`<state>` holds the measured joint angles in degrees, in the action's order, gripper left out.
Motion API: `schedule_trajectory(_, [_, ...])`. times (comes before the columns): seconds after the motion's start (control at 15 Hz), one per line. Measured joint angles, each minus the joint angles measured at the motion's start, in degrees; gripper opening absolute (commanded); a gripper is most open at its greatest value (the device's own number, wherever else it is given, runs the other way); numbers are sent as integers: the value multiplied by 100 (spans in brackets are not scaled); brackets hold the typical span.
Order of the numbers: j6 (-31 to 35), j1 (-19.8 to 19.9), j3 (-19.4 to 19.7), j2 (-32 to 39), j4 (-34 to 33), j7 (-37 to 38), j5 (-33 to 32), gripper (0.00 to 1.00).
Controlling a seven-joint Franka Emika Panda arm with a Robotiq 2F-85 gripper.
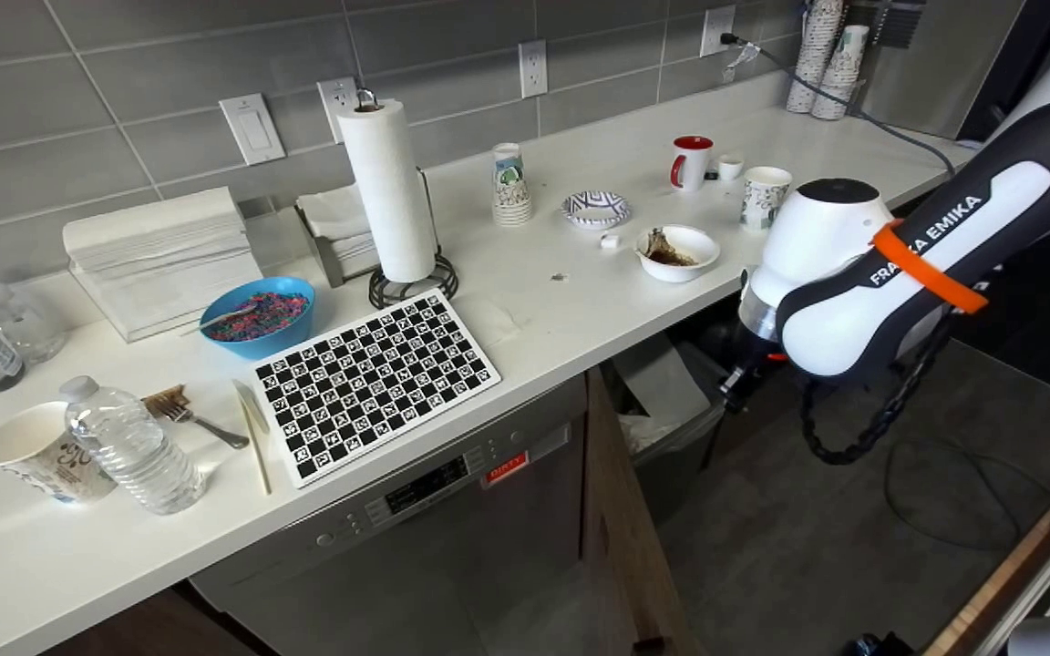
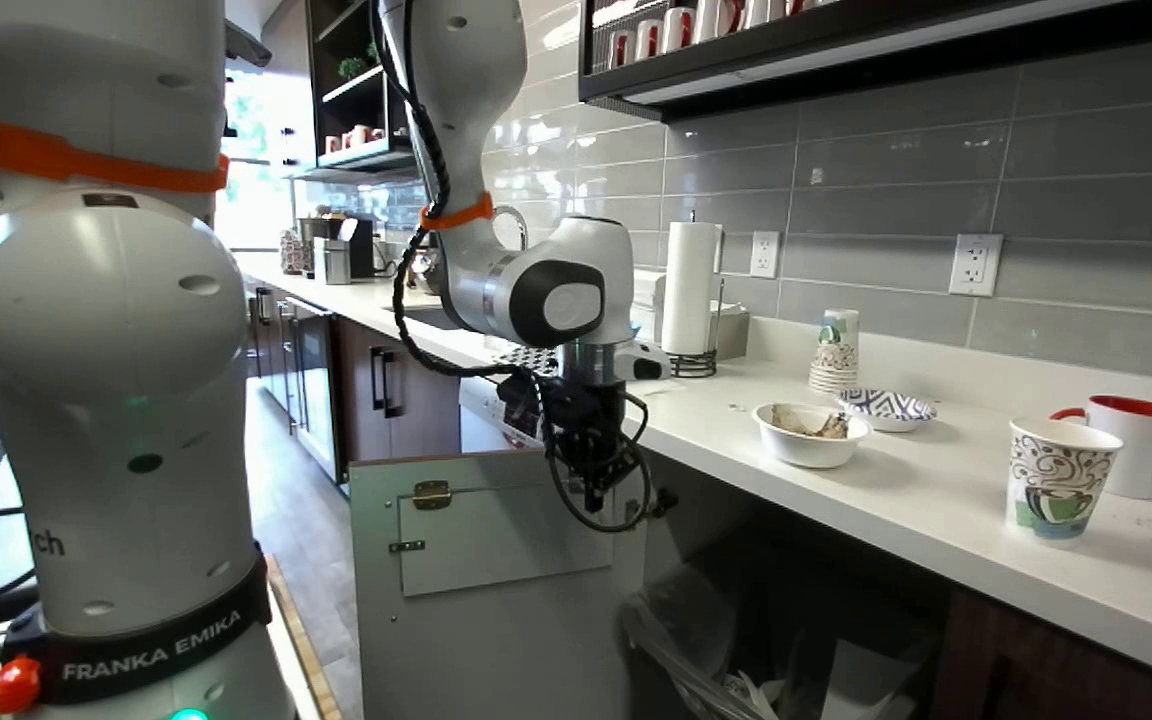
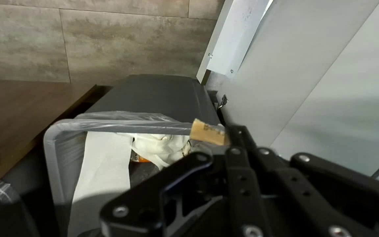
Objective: Pick up one object from the countertop and put it inside the grey bin.
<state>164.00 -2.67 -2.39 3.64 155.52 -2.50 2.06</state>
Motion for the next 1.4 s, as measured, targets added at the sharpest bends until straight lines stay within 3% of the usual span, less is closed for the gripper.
schedule_trajectory(0.6, [49,-3,-11,78,-84,18,-105,0])
schedule_trajectory(0.8, [740,86,-28,554,-91,-148,73,0])
schedule_trajectory(1.0, [1464,354,-147,1139,-108,-277,132,0])
schedule_trajectory(1.4, [2353,1334,-740,2172,-353,-316,-54,0])
